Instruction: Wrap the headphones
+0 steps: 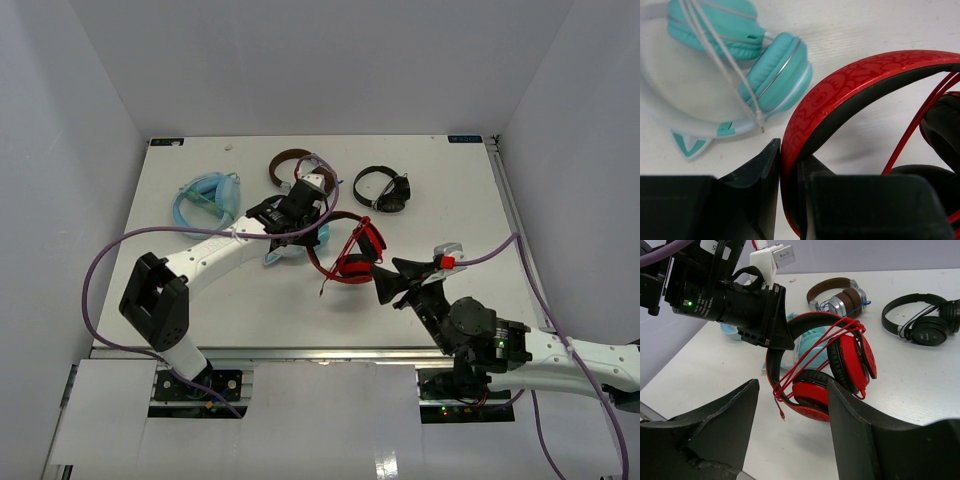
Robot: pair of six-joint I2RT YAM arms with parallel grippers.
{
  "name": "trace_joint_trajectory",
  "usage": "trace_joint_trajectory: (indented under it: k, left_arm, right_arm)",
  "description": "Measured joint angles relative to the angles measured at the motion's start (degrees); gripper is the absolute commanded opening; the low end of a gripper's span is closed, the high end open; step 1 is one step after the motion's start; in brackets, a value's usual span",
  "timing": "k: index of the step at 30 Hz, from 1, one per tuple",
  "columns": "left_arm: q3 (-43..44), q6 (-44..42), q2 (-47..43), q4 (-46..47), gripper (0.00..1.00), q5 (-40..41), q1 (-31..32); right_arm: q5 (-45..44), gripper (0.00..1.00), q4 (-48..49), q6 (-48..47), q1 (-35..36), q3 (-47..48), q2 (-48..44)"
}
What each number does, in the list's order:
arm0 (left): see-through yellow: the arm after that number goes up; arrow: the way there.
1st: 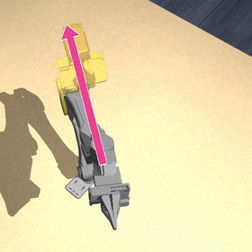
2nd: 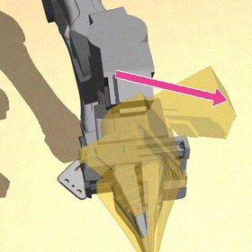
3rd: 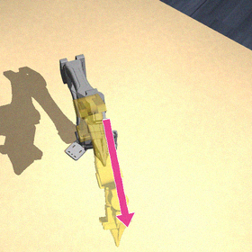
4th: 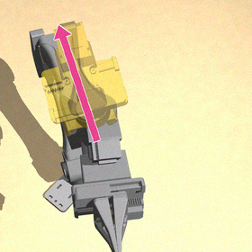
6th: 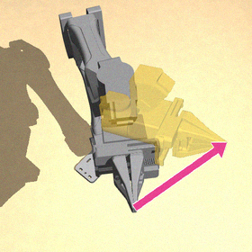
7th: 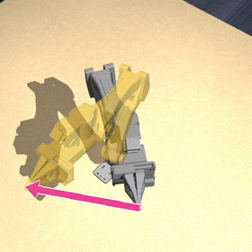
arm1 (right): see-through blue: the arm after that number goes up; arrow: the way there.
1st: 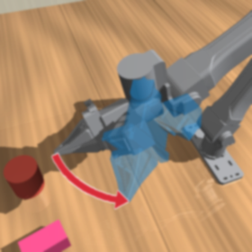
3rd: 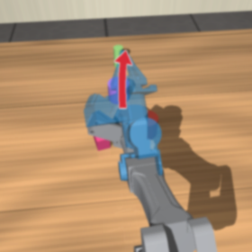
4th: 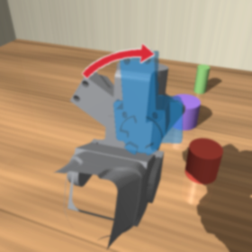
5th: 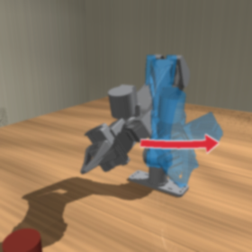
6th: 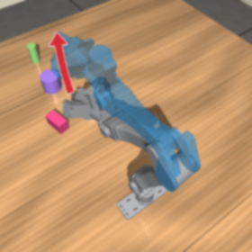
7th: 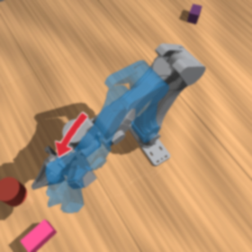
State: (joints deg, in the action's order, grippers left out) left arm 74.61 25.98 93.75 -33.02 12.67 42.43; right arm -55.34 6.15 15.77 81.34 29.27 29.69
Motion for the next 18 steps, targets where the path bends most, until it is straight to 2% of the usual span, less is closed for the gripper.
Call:
trace_joint_trajectory:
  k: [9, 16, 18]
  left_arm:
    - [10.81, -2.84, 9.46, 3.32, 0.0, -3.55, 1.26]
    - [13.94, 1.61, 11.9, 2.53, 0.0, -1.9, 1.45]
    - [14.82, 2.97, 12.18, 1.72, 0.0, -1.43, 1.44]
  right_arm:
    - [-4.72, 0.6, -4.31, 1.49, -2.61, -2.2, -1.73]
    - [1.99, 0.57, -4.53, 0.17, -5.21, -1.28, 7.2]
    - [5.14, 0.56, -1.97, -1.39, -5.22, -2.74, 9.03]
